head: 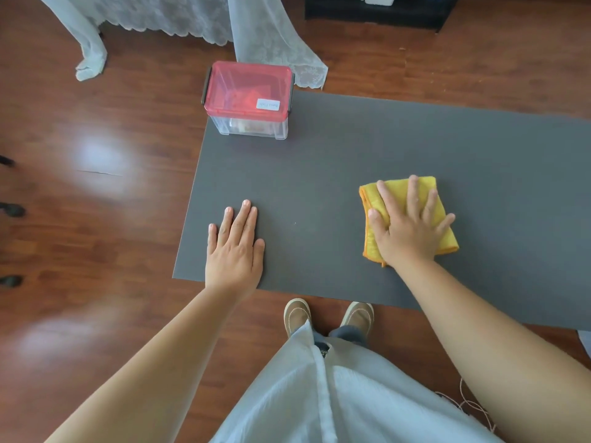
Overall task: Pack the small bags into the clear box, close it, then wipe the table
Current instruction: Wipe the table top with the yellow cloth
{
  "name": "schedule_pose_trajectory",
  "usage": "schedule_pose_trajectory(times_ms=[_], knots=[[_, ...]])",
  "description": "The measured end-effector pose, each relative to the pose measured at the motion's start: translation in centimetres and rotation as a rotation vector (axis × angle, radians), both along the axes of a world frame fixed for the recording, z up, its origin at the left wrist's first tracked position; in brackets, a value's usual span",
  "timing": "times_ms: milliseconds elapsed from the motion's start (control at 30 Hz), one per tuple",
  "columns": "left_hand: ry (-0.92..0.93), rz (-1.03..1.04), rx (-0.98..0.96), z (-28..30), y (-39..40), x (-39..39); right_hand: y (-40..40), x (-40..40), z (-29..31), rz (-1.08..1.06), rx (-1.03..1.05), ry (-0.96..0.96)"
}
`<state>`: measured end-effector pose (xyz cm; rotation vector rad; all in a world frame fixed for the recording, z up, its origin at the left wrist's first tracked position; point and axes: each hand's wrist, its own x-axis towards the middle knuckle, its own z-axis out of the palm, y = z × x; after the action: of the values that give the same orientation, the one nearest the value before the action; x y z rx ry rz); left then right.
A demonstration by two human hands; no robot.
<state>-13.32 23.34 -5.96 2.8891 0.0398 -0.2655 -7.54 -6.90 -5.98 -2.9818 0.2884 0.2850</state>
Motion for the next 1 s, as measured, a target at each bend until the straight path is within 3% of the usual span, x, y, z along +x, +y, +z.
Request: schedule_pose_trajectory(times_ms=[200, 367, 500, 700, 867, 1000], knots=[[-0.019, 0.002, -0.030, 0.0, 0.1, -0.1, 7.3, -5.6, -0.1, 0.272, 0.038, -0.004], [-0.027, 0.004, -0.056, 0.2, 0.1, -0.1, 13.3, -2.1, -0.1, 0.461, 0.109, -0.036], [-0.017, 0.011, -0.042, 0.2, 0.1, 0.0, 12.1, 3.3, -0.1, 0.347, 0.099, -0.001], [-0.027, 0.009, -0.030, 0.1, 0.0, -0.1, 2.9, 7.5, -0.1, 0.004, 0.055, 0.027], [-0.030, 0.006, -0.036, 0.0, 0.1, -0.1, -3.8, 5.4, 0.4, -0.181, 0.022, 0.058], [-0.035, 0.007, -0.031, -0.1, 0.0, 0.0, -3.7, 0.4, 0.4, -0.193, 0.000, 0.049]])
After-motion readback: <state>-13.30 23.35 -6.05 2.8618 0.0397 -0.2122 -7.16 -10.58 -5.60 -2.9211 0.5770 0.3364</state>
